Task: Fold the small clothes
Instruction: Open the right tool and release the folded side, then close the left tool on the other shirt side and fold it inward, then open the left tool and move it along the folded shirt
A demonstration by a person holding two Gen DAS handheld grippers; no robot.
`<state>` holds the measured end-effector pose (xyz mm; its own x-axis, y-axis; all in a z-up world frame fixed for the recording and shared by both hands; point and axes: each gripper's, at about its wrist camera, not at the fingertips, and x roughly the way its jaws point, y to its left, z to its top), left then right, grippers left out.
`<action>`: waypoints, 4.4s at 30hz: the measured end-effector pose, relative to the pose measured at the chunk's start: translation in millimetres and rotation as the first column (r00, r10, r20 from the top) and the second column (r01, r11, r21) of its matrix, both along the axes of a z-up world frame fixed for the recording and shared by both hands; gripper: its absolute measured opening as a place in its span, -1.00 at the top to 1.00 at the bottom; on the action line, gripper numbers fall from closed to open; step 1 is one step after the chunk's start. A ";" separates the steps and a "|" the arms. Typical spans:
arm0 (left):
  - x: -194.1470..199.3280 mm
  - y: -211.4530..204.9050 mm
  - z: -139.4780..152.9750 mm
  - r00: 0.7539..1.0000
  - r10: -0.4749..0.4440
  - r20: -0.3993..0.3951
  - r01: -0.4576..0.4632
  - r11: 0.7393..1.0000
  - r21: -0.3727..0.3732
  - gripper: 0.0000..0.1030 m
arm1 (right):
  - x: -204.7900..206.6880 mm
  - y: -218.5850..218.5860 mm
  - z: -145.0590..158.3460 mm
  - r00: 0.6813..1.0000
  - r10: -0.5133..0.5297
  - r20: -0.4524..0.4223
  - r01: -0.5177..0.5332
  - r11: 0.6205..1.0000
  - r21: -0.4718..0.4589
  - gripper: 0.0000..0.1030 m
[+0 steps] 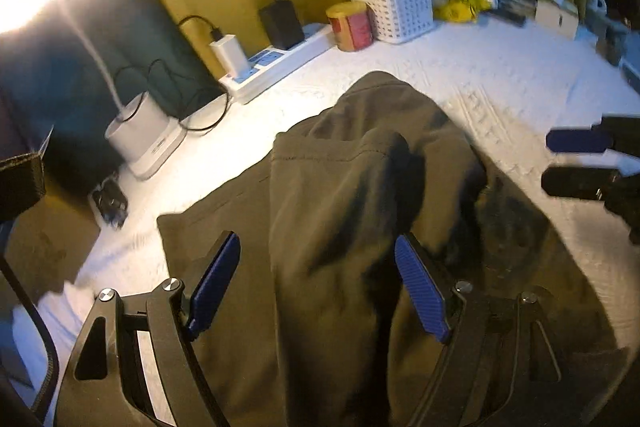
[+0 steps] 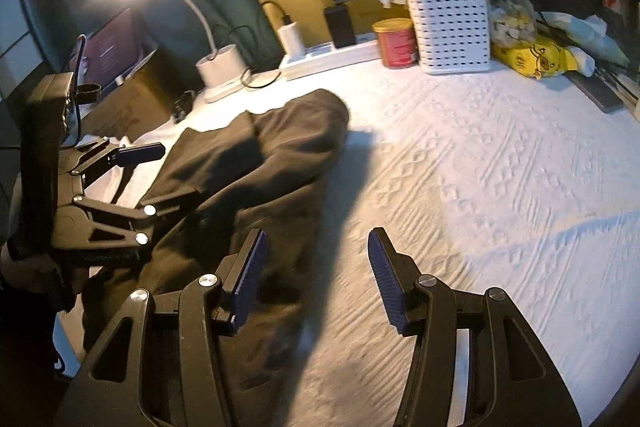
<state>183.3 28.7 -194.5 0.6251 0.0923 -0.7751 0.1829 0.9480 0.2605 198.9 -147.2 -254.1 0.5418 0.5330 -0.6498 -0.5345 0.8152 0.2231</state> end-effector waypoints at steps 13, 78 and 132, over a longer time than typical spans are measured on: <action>17.7 52.5 -1.1 0.998 0.061 0.024 -0.059 0.994 -0.093 0.79 | 42.8 15.5 -8.7 0.999 -0.033 -0.037 0.032 0.999 -0.021 -0.09; 19.6 128.0 -6.6 0.991 0.118 0.059 -0.089 0.926 -0.367 -0.22 | 122.5 72.9 -8.0 1.000 0.013 0.020 -0.012 0.998 -0.056 0.52; -100.9 84.8 14.0 0.991 0.129 0.040 -0.098 0.888 -0.450 -0.72 | -15.9 44.0 3.7 0.994 0.068 0.088 -0.061 0.995 -0.083 -0.12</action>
<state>82.4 113.5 -180.6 0.6826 -0.1796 -0.7084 0.0642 0.9803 -0.1867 183.0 -103.3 -250.4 0.5664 0.5169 -0.6418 -0.6015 0.7917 0.1068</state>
